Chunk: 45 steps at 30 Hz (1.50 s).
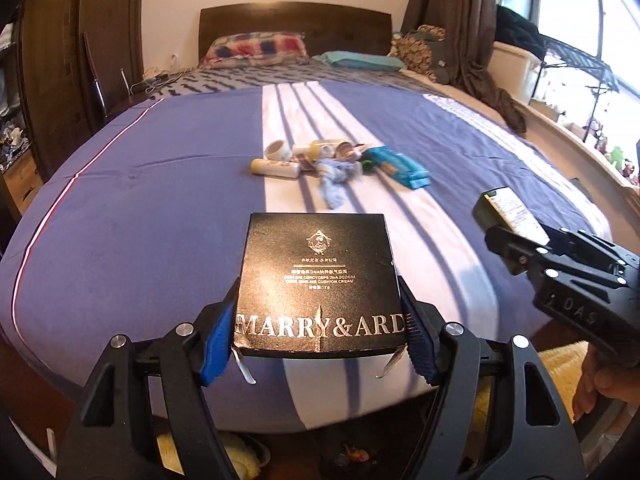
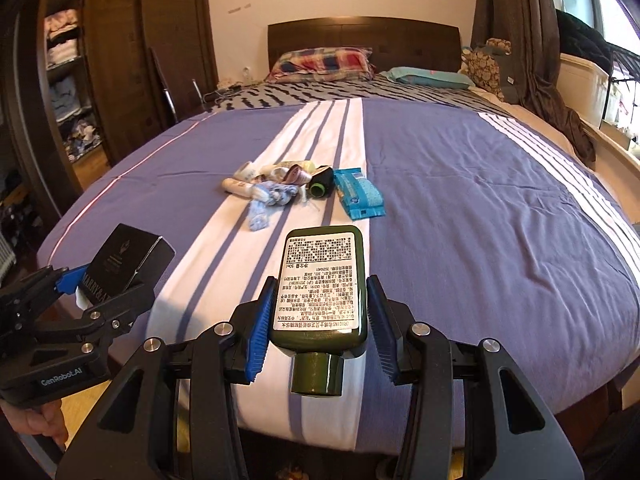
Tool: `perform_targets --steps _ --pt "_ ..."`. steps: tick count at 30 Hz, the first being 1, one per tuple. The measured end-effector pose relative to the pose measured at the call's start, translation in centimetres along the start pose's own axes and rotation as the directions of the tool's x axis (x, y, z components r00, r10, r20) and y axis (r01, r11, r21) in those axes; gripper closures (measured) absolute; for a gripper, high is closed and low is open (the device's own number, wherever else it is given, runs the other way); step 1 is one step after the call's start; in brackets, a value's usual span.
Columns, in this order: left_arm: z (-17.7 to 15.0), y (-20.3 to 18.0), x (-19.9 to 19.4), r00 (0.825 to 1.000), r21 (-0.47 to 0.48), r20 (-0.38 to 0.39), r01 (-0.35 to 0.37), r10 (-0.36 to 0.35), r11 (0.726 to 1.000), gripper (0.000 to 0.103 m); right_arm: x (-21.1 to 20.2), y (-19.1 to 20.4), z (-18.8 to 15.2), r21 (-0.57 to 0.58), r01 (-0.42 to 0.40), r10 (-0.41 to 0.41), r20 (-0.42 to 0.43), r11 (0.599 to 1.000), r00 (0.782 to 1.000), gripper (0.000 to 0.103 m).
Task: Collect trash
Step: 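Lower the box and bottle into the black bin and open both tools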
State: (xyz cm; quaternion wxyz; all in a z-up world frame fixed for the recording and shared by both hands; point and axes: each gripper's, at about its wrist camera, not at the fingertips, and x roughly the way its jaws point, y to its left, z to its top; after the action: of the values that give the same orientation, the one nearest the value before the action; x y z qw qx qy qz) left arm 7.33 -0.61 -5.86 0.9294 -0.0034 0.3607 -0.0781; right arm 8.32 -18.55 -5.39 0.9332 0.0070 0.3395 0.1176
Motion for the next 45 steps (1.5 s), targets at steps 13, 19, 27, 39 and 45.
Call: perform_targets --steps 13,19,27,39,45 --pt "-7.6 -2.0 -1.9 0.994 0.0 -0.092 0.062 -0.062 0.998 0.035 -2.3 -0.3 -7.2 -0.002 -0.024 0.024 -0.099 1.0 0.995 0.058" --pt "-11.4 -2.6 -0.6 0.981 -0.004 -0.178 0.084 -0.083 0.996 0.035 -1.4 -0.8 -10.8 0.026 -0.042 0.046 -0.183 0.999 0.982 0.058" --pt "-16.5 -3.1 3.4 0.939 -0.016 -0.332 0.09 -0.09 0.996 0.035 1.8 -0.3 -14.7 0.038 -0.057 0.066 -0.308 0.998 0.949 0.058" --pt "-20.4 -2.9 8.6 0.857 -0.061 -0.497 0.127 -0.14 0.99 0.035 6.8 -0.1 -19.1 0.109 -0.086 0.128 -0.477 0.99 0.869 0.058" --pt "-21.7 -3.1 10.4 0.818 -0.082 -0.549 0.148 -0.169 0.985 0.035 8.6 -0.8 -20.0 0.141 -0.084 0.147 -0.533 0.986 0.833 0.058"
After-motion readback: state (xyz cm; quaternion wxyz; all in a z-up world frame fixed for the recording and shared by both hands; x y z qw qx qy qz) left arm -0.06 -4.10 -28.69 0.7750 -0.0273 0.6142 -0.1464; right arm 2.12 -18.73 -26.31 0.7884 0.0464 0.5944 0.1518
